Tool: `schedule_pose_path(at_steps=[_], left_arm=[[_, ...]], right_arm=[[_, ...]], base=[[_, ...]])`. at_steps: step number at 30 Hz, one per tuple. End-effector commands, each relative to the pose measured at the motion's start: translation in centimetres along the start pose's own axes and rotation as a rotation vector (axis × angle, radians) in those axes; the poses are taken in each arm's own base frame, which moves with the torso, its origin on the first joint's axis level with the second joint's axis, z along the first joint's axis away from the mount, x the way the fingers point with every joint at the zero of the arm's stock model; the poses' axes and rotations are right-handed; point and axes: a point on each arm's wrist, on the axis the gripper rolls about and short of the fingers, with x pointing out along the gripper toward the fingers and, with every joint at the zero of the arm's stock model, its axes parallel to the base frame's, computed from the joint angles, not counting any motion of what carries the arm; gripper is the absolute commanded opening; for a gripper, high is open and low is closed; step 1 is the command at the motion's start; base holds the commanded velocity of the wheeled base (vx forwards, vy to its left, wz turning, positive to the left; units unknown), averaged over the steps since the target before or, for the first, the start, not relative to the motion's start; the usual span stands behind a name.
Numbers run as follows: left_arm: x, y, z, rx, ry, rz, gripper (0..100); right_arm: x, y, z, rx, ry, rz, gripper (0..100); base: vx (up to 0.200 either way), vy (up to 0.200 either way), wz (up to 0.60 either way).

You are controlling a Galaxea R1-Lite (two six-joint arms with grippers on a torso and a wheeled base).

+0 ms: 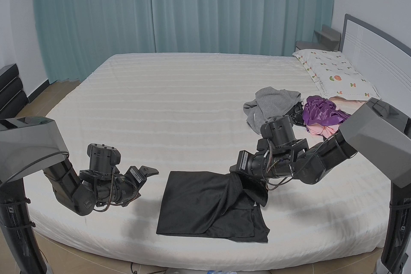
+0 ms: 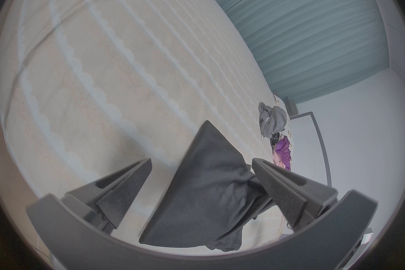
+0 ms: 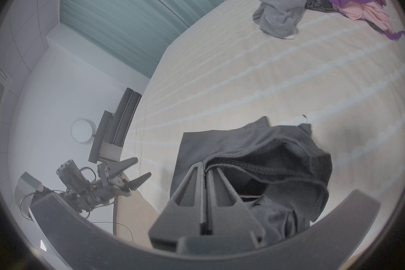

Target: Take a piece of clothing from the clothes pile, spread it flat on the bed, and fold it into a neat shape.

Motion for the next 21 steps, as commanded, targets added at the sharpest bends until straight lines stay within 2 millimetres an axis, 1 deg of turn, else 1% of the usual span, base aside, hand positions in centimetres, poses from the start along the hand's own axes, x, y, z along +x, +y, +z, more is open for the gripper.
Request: schedule_pose_path(at_steps=[1,5,6,7,9,10,13,15,16,18,21], left_arm=[[0.4,0.0,-0.5,0.008,0.01,0.007,100],[0.6,0.2,-0.6,0.004,0.015,0.015,100],[0.6,0.2,-0.6,0.004,0.015,0.015,100],[0.7,0.2,-0.7,0.006,0.017,0.017,100],[0.7,0.3,-0.7,0.003,0.018,0.02,100],[0.7,0.3,-0.7,0.003,0.018,0.02,100],[0.7,0.3,-0.7,0.002,0.017,0.021,100],[0.7,0.5,-0.8,0.0,0.021,0.028,100],[0.8,0.5,-0.8,0.0,0.022,0.03,100],[0.7,0.6,-0.8,0.0,0.023,0.031,100],[0.7,0.7,-0.7,-0.003,0.02,0.033,100]], right_arm=[[2.4,0.4,0.3,0.015,0.016,0.001,0],[4.1,0.2,0.7,0.066,0.014,-0.01,0],[4.1,0.2,0.7,0.066,0.014,-0.01,0],[4.7,-0.1,0.6,0.072,0.019,-0.019,0],[5.4,-0.5,0.4,0.073,0.022,-0.03,0],[5.7,-0.7,0.4,0.074,0.021,-0.033,100],[6.2,-1.1,0.3,0.077,0.018,-0.044,100],[5.8,-1.2,0.3,0.075,0.014,-0.055,100],[5.4,-1.2,0.4,0.073,0.009,-0.055,100],[3.8,-1.0,0.9,0.062,-0.003,-0.056,100],[1.5,-1.3,0.9,0.012,-0.005,-0.063,100]], base=[[0.0,0.0,0.0],[0.0,0.0,0.0],[0.0,0.0,0.0],[0.0,0.0,0.0],[0.0,0.0,0.0],[0.0,0.0,0.0],[0.0,0.0,0.0],[0.0,0.0,0.0],[0.0,0.0,0.0],[0.0,0.0,0.0],[0.0,0.0,0.0]])
